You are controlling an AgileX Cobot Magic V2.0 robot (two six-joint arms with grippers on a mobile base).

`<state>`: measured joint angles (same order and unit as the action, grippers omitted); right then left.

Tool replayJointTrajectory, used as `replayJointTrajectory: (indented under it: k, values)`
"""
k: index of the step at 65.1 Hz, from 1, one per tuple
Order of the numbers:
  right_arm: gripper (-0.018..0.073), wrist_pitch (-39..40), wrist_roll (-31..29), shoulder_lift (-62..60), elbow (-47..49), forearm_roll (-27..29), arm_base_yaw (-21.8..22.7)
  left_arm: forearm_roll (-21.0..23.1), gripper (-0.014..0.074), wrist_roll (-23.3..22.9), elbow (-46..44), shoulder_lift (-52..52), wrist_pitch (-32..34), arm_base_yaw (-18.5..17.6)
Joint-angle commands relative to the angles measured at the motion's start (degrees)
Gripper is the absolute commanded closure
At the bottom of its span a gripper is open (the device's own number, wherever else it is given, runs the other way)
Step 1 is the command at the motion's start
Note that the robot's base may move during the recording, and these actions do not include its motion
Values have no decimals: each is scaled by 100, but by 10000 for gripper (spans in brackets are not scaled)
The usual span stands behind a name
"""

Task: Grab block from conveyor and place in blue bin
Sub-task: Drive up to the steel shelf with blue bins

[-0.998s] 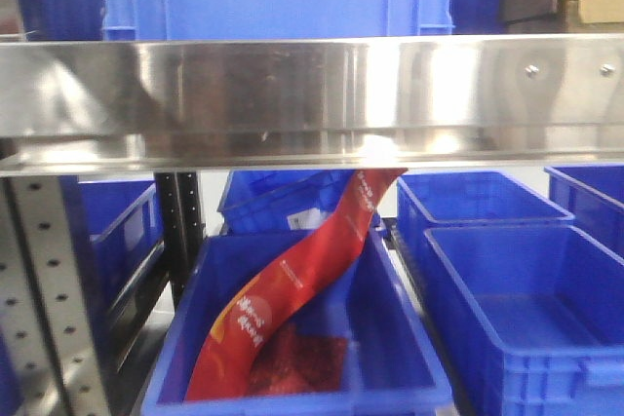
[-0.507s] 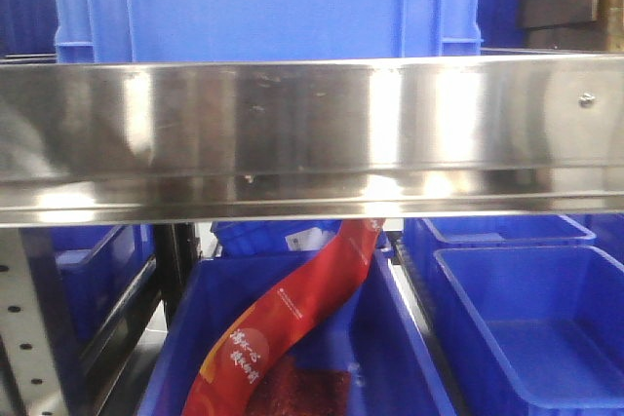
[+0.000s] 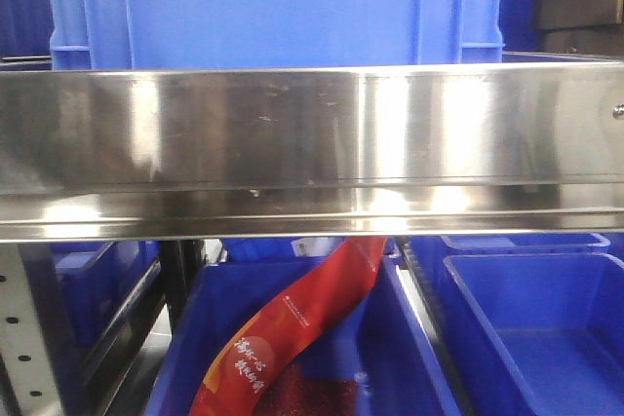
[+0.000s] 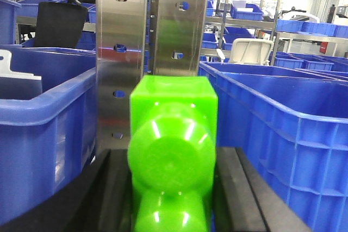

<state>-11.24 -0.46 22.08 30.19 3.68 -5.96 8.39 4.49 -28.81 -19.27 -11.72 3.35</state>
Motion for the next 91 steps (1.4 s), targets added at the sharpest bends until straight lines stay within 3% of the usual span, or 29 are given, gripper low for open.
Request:
replayJointTrajectory:
  k: [1,42,46,57,91]
  values:
    - [721,139,-22,-9,-13,-44,16,35,707,-11,-7,5,69,-7]
    - [721,301,-22,99,56,-44,-5,50,707,-11,-22,-38,119,-7]
    - [721,327,-165,285,216,-44,-74,50,707,12,-209,-176,-110,-52]
    - [721,365,-369,1074,908,-44,-432,50,707,693,-984,-871,-500,-528]
    - [721,909,-369,4125,3050,-44,-1855,72,707,731,-3737,-4281,-344,-2525]
